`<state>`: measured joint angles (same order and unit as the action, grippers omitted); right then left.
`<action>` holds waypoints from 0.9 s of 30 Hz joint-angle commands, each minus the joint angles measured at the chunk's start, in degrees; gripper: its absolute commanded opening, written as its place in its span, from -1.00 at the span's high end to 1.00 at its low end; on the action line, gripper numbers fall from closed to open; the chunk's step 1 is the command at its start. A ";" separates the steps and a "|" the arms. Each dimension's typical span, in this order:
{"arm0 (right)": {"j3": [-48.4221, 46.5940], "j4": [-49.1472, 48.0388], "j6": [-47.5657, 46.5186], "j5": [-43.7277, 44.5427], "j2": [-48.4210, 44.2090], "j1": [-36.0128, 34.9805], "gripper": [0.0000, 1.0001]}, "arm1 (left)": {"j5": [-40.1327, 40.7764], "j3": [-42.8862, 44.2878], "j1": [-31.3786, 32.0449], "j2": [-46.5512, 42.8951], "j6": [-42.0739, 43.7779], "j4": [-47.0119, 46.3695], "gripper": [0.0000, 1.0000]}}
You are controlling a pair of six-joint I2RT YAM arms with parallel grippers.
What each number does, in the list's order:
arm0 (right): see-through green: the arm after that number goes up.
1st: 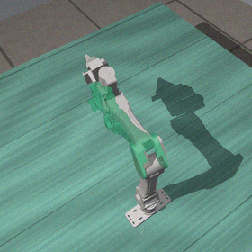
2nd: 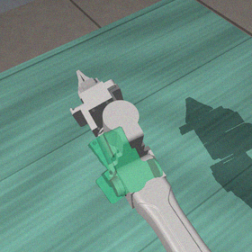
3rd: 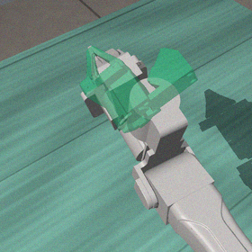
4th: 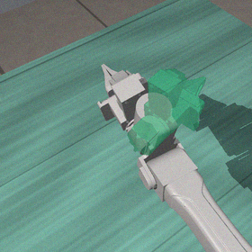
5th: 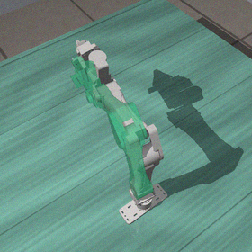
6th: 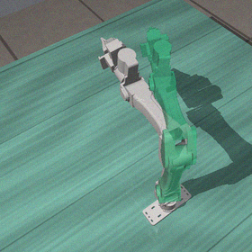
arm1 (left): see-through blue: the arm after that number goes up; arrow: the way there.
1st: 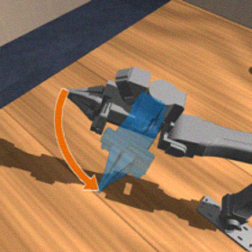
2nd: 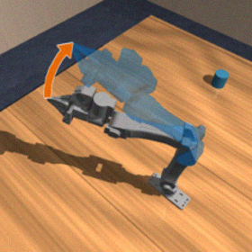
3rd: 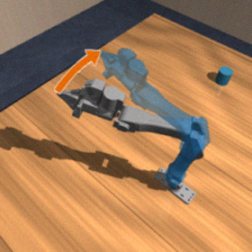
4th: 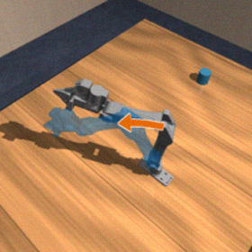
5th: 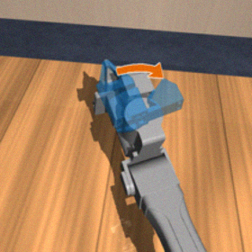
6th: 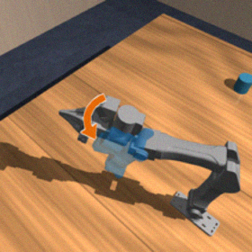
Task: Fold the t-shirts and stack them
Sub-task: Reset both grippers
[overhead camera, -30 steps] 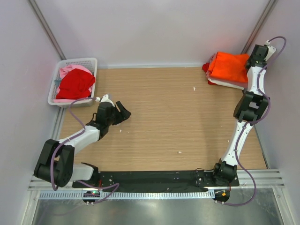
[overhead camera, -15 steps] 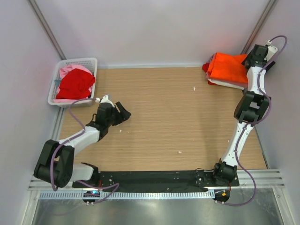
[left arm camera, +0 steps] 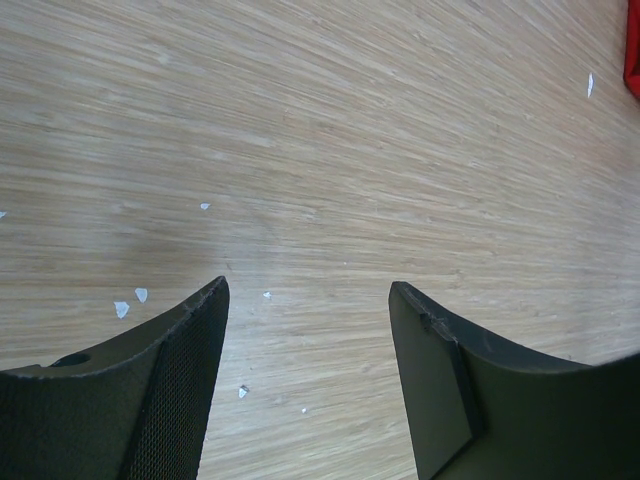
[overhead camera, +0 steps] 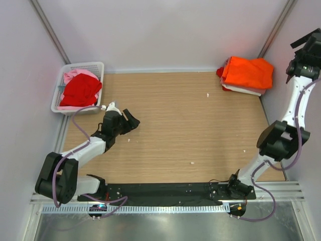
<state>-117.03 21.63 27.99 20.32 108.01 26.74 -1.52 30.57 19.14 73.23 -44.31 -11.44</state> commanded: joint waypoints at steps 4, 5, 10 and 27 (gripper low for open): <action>18.73 -17.57 4.09 -6.43 -16.84 -13.00 -0.99 | 1.08 -0.25 0.29 -1.34 0.28 -3.50 -0.33; 20.42 -18.37 4.01 -5.91 -17.39 -16.25 -0.99 | 1.08 -0.24 0.29 -1.51 0.37 -3.41 -0.33; 30.79 -27.05 0.85 -3.89 -17.23 -37.93 -0.99 | 1.08 0.11 0.29 -1.25 0.46 -3.06 -0.34; 38.27 -39.37 -11.20 1.22 2.47 -60.40 -0.99 | 0.73 3.27 0.29 1.74 0.81 0.98 -0.36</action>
<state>-79.20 -8.97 19.53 17.80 111.63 -34.20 -1.52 31.51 19.14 74.59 -44.36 -10.39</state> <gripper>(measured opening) 0.996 0.680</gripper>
